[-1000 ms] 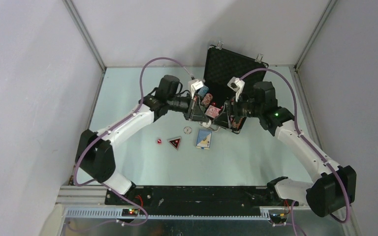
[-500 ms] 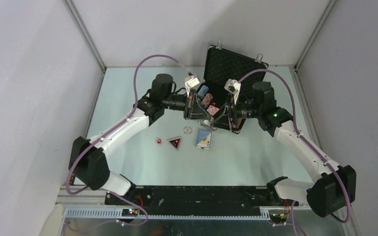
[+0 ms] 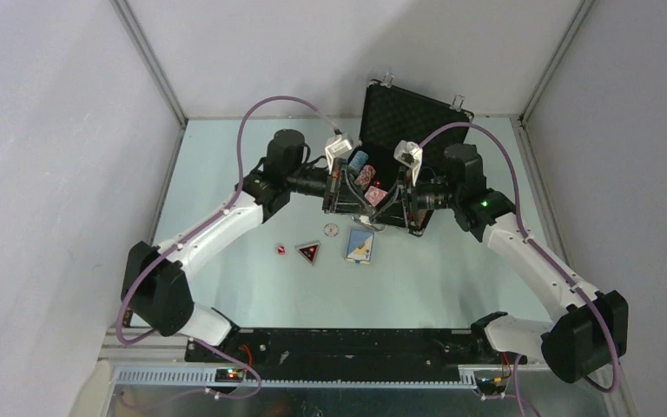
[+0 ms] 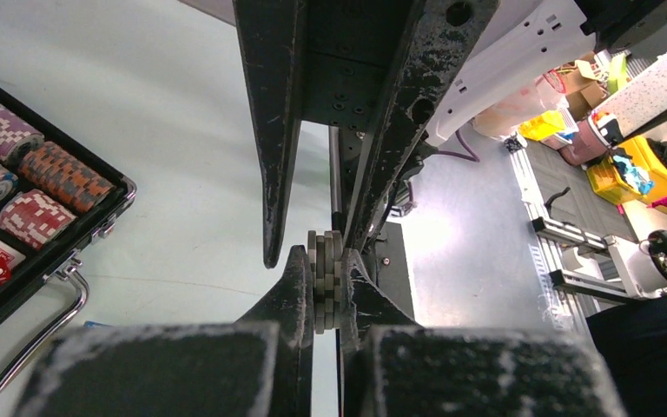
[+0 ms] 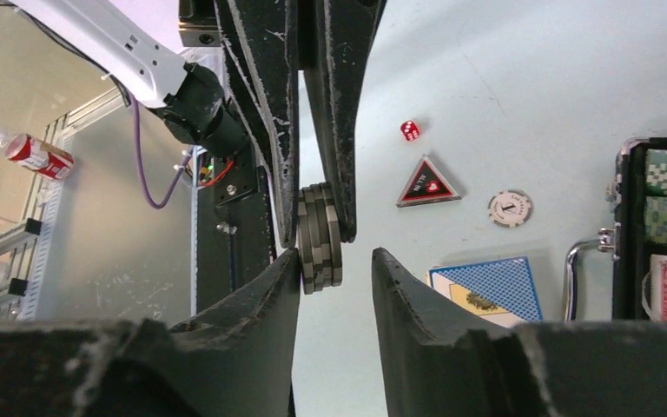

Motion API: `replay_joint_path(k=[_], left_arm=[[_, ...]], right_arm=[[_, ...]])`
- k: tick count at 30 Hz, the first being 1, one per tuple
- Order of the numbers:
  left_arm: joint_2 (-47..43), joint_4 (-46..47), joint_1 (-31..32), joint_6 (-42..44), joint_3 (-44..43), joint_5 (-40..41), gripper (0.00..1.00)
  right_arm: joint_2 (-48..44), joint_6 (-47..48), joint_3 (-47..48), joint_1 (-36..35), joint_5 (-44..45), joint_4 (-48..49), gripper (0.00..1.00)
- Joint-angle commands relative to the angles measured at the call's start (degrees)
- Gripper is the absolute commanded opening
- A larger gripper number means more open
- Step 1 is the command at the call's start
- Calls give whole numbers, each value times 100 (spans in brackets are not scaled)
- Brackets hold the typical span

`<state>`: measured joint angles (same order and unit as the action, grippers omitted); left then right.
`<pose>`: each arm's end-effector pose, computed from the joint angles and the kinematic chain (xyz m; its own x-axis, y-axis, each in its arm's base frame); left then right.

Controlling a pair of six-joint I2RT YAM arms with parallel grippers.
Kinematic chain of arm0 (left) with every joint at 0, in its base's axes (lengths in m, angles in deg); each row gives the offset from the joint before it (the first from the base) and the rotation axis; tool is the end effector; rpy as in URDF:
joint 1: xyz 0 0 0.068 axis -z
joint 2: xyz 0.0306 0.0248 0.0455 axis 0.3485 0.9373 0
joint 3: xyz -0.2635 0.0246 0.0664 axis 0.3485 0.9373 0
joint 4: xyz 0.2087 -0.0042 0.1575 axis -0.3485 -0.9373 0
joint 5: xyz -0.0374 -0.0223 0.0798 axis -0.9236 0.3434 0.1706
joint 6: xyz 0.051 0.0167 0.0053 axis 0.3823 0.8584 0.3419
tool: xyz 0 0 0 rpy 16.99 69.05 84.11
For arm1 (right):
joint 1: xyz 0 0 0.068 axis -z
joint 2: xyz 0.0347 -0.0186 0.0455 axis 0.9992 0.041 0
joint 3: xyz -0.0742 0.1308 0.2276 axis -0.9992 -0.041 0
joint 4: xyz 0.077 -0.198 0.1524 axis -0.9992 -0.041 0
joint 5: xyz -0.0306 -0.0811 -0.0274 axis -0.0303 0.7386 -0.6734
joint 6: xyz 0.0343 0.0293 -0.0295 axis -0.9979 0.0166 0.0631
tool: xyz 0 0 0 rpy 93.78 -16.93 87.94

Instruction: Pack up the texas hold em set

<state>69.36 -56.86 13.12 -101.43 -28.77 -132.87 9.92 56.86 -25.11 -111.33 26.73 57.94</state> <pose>0.2578 -0.2089 0.3407 -0.4951 0.1831 -0.8493 0.8585 -0.0470 -0.5106 0.2293 0.1337 0.3314 -0.4239 -0.1604 -0.8914 -0.9008 0.1769 0.3965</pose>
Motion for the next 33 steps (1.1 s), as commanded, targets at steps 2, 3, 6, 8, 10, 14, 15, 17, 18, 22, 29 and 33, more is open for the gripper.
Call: replay_joint_path(k=[2,3,6,8,10,14,15,17,18,22,29,33], left_arm=[[-236,215,53,122,12,-341,0],[-236,212,56,126,10,-352,0],[-211,194,72,165,-2,-340,0],[-213,-1,83,239,-22,-256,11],[-261,-127,85,355,-24,-77,24],[-391,-530,71,784,-14,750,56],[-453,-655,64,829,-7,963,65],[-524,-620,29,851,63,1398,90],[-587,-574,13,752,128,1658,95],[-940,-293,-147,404,446,2761,100],[-1783,-253,-257,373,1092,4315,100],[-2232,-580,-271,406,1334,4835,100]], right_arm=[[6,226,24,-119,-238,231,33],[-3,236,23,-139,-243,211,28],[-10,424,20,-166,-339,199,6],[-32,533,27,-175,-412,163,0],[-65,688,23,-180,-375,60,0],[-95,1281,86,-181,53,-598,0],[-86,1502,98,-181,190,-697,0],[-37,1716,104,-180,688,-880,0],[32,1794,116,-176,1058,-978,0],[332,2147,144,-57,2372,-1238,0],[1161,2529,611,164,4036,-1914,0],[1636,2525,776,181,4111,-1929,0]])
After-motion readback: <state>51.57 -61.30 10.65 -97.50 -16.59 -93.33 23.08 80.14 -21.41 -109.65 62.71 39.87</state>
